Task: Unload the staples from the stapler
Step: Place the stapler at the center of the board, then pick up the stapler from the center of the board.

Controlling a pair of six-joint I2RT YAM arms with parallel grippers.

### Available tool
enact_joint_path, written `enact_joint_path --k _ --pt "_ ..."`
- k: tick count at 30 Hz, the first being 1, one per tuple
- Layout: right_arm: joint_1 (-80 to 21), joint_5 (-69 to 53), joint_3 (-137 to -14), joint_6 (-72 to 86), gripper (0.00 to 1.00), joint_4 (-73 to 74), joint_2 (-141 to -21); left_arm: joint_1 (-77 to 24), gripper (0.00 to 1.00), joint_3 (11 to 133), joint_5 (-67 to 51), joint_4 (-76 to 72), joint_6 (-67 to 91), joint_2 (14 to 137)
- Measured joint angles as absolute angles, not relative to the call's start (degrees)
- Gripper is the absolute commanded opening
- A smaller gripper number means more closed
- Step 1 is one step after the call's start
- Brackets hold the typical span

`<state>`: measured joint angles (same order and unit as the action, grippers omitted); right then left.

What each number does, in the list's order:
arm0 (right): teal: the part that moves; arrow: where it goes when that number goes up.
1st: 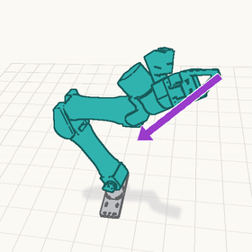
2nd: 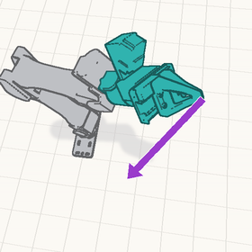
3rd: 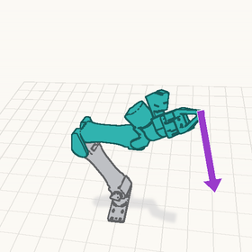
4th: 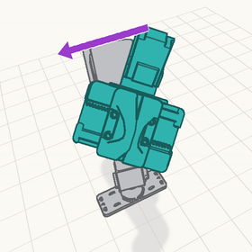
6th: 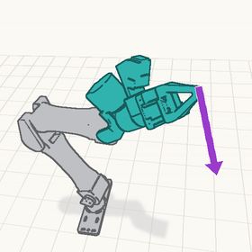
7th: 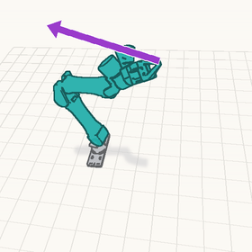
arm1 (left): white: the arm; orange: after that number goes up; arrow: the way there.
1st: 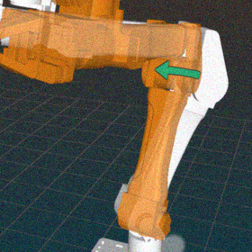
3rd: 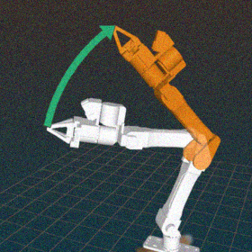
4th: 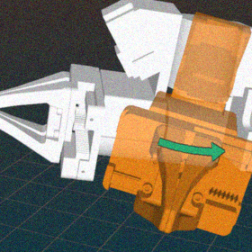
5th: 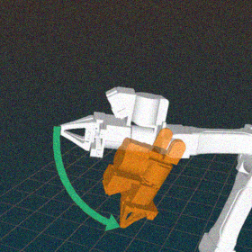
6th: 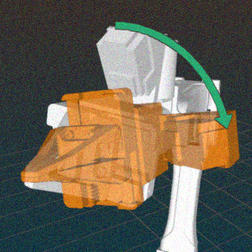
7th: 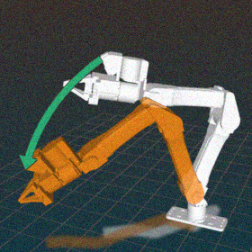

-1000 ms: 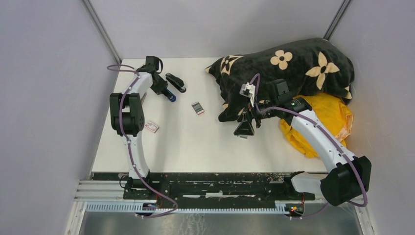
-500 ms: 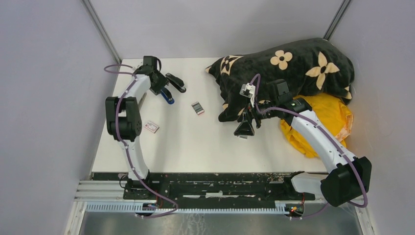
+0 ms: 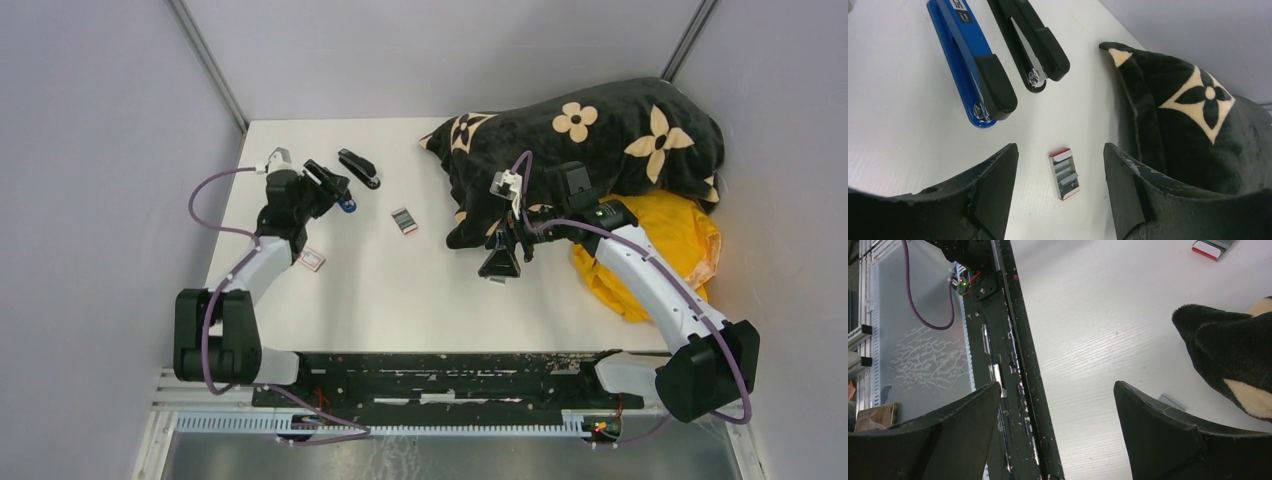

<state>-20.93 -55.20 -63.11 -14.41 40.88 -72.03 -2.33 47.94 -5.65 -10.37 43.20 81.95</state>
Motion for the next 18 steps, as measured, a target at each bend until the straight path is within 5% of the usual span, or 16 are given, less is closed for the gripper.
enact_joint_path --k 10,18 --pt "-20.93 -55.22 -62.92 -14.81 0.90 40.99 -72.03 -0.97 0.79 28.64 2.31 -29.47 36.75 68.47" --pt "-20.93 -55.24 -62.87 -15.00 0.90 41.01 -72.05 3.62 0.83 25.91 9.10 -35.73 36.93 67.88"
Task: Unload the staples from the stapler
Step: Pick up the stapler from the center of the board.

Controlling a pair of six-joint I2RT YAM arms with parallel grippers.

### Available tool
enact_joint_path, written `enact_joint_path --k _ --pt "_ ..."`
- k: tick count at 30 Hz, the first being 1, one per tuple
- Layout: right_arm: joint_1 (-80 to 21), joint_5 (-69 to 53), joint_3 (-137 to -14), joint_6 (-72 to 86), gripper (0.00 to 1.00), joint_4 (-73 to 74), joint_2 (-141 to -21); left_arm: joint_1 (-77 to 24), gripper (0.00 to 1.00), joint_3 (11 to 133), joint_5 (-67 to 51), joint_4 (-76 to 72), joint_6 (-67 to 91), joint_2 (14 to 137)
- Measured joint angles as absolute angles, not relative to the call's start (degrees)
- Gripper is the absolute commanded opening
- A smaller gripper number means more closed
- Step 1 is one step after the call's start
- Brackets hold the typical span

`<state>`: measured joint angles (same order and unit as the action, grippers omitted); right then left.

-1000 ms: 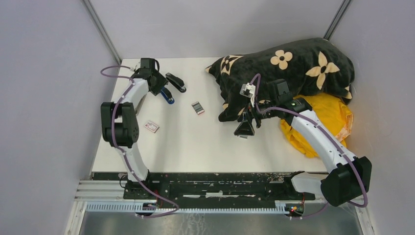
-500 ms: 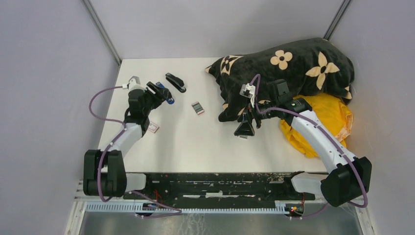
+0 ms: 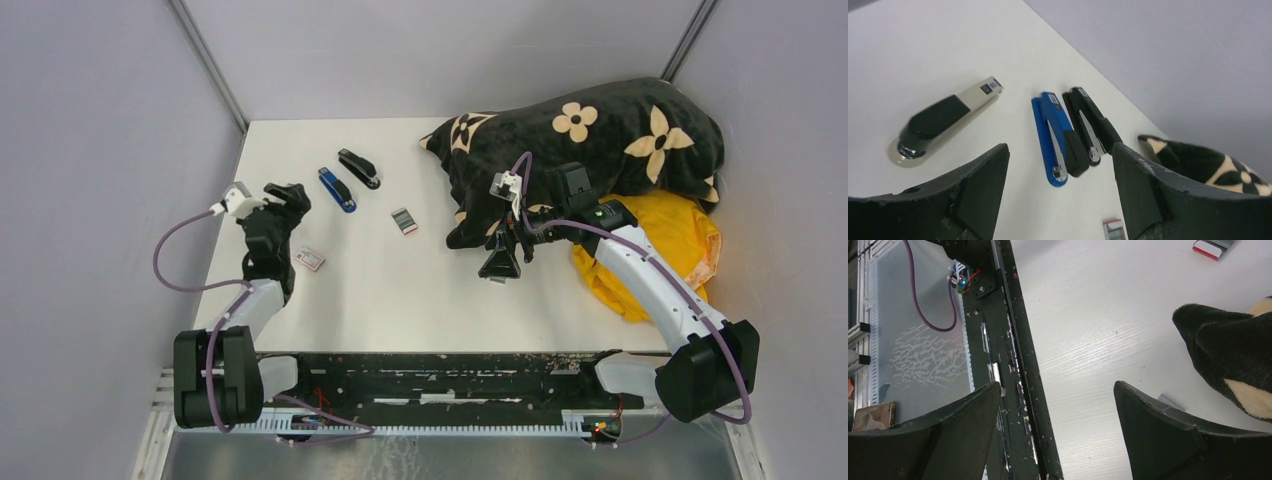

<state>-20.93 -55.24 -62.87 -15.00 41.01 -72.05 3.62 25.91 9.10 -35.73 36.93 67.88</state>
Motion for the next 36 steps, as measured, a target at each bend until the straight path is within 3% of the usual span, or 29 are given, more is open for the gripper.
enact_joint_path --k 9,21,27,36 --pt "-20.88 -55.31 -62.85 -15.42 0.90 41.19 -72.05 8.99 0.87 26.06 16.23 -38.96 42.72 71.13" --pt "-20.88 -55.68 -62.54 -15.88 0.91 41.21 -72.10 12.71 0.88 40.47 23.90 -23.09 46.46 86.15" --pt "-20.88 -55.68 -62.39 -15.90 0.91 41.21 -72.12 14.92 0.86 45.34 20.95 -17.78 48.62 94.17" --pt "-20.88 -55.68 -62.37 -15.92 0.91 41.23 -72.18 16.58 0.74 46.92 7.38 -17.34 49.34 98.63"
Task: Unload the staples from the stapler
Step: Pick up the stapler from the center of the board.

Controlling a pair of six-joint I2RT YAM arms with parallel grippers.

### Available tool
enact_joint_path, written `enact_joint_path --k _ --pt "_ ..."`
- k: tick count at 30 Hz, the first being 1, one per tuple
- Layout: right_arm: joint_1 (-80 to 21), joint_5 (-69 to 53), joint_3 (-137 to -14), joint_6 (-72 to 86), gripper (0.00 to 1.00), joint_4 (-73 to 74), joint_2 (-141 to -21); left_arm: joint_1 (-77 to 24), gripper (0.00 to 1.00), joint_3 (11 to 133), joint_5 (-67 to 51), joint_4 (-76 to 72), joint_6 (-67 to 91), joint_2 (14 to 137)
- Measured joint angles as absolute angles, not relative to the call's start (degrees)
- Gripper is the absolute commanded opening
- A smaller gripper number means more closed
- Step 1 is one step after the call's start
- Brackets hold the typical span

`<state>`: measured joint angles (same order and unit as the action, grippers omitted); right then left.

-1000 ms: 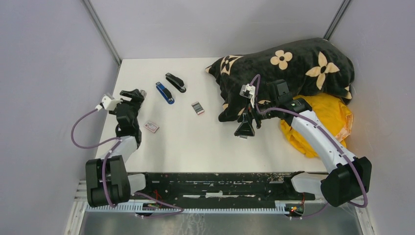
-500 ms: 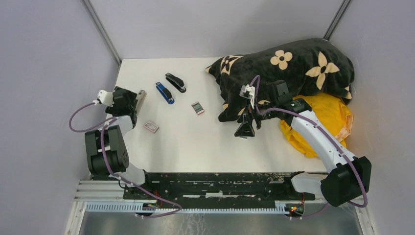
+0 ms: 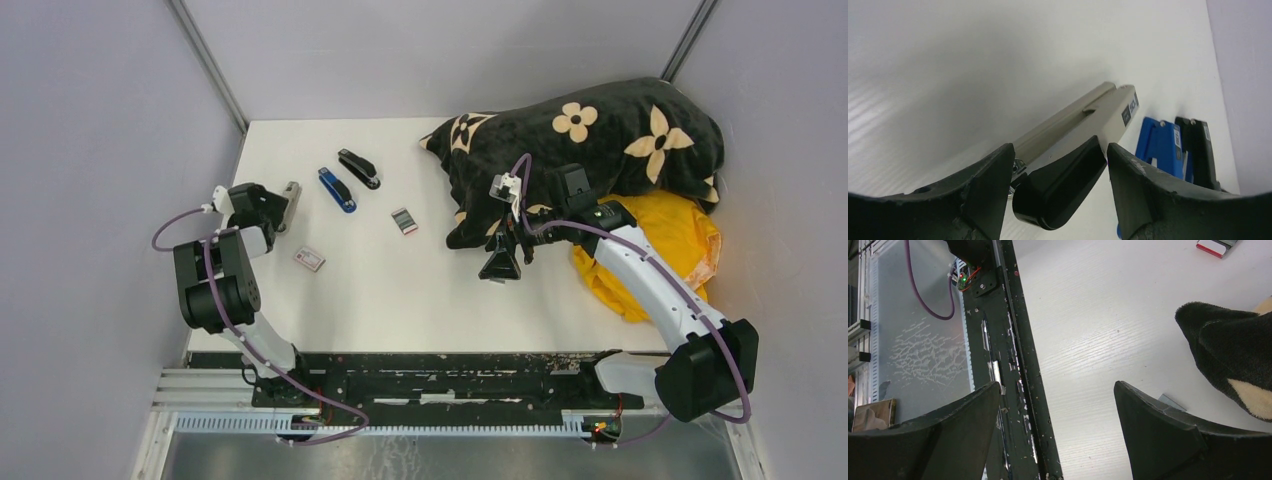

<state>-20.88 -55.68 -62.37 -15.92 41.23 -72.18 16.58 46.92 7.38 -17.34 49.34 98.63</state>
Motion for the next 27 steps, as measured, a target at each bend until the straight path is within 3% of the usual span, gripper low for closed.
enact_joint_path --k 15,21,24,27 --pt "-20.88 -55.68 -62.37 -16.25 0.91 41.21 -72.73 9.41 0.73 46.83 -6.48 -19.03 47.16 100.25" --pt "-20.88 -55.68 -62.33 -16.34 0.91 41.23 -72.97 8.21 0.73 52.58 1.80 -8.54 43.92 100.73" --pt "-20.88 -55.68 -62.33 -16.36 0.91 41.23 -73.19 6.42 0.63 57.21 8.95 -1.48 43.48 101.58" --pt "-20.88 -55.68 -62.33 -16.36 0.91 41.23 -73.25 4.08 0.62 64.47 14.79 6.17 43.38 104.71"
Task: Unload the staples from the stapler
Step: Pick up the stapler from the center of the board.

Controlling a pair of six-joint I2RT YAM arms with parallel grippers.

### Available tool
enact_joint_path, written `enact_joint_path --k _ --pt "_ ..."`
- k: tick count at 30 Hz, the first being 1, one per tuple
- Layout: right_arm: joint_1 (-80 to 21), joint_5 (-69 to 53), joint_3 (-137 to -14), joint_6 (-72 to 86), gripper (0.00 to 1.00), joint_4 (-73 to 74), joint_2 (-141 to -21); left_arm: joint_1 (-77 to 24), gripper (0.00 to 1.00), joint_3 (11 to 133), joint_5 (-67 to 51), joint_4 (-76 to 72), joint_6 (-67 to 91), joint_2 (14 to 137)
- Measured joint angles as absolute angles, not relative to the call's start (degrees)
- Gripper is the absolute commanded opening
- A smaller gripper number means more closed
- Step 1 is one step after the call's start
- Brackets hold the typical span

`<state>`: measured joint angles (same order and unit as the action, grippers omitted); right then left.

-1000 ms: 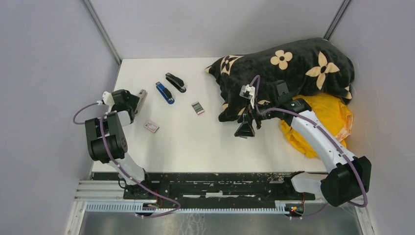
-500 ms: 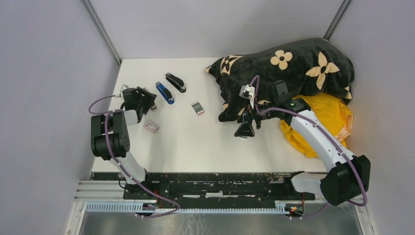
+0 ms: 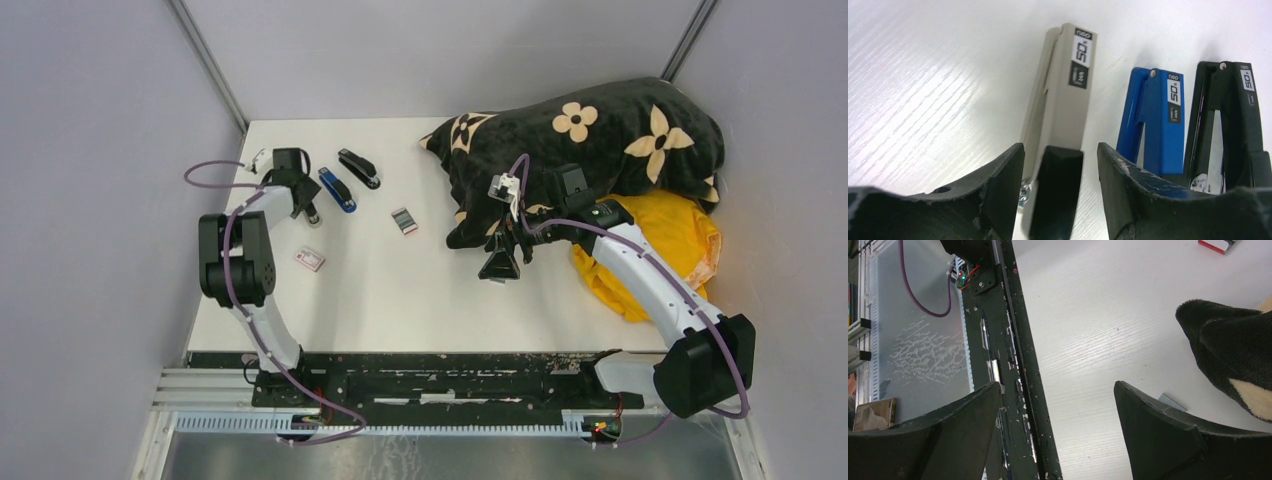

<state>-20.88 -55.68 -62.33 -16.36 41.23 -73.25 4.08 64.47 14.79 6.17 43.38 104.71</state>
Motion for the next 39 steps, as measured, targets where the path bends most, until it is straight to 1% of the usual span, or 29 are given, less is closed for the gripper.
enact_joint_path --k 1,4,7,9,11,14,15,19,22,25,29,35,39 --pt "-20.88 -55.68 -62.33 -16.36 0.91 41.23 -73.25 3.36 0.62 67.18 16.36 8.38 43.38 106.21" --pt "-20.88 -55.66 -62.33 -16.38 0.91 41.23 -73.25 1.50 0.50 71.99 19.88 13.19 43.11 109.34" --pt "-20.88 -55.66 -62.33 -16.43 0.91 41.25 -73.25 0.51 0.45 72.84 21.98 16.78 42.63 110.24" --pt "-20.88 -55.66 -62.33 -16.51 0.91 41.25 -73.25 0.16 0.41 73.14 22.65 18.33 42.26 110.24" --pt "-20.88 -55.68 -62.33 -16.56 0.91 41.25 -73.25 0.14 0.29 73.71 23.03 19.59 41.93 110.24" --pt "-20.88 -55.68 -62.33 -16.58 0.91 41.28 -73.25 0.25 0.06 74.30 23.05 21.08 41.12 110.24" --pt "-20.88 -55.66 -62.33 -16.58 0.91 41.28 -73.25 0.25 0.03 74.32 23.03 21.19 40.99 110.24" --pt "-20.88 -55.66 -62.33 -16.58 0.91 41.30 -73.25 0.25 0.03 74.15 22.94 21.04 40.36 110.06" --pt "-20.88 -55.66 -62.33 -16.60 0.91 41.32 -73.25 0.14 0.03 70.89 22.35 18.83 39.22 107.66" --pt "-20.88 -55.68 -62.33 -16.67 0.91 41.39 -73.25 -0.27 0.03 64.90 21.89 16.58 37.85 101.97" --pt "-20.88 -55.68 -62.33 -16.75 0.91 41.43 -73.25 -1.30 0.03 54.92 19.11 9.98 35.51 91.20" --pt "-20.75 -55.96 -62.33 -16.75 0.91 41.43 -73.25 -2.11 0.03 38.83 9.32 -3.57 33.58 75.88" --pt "-20.36 -56.77 -62.33 -16.75 0.91 41.43 -73.41 -3.01 0.03 31.77 2.76 -9.41 33.56 70.78"
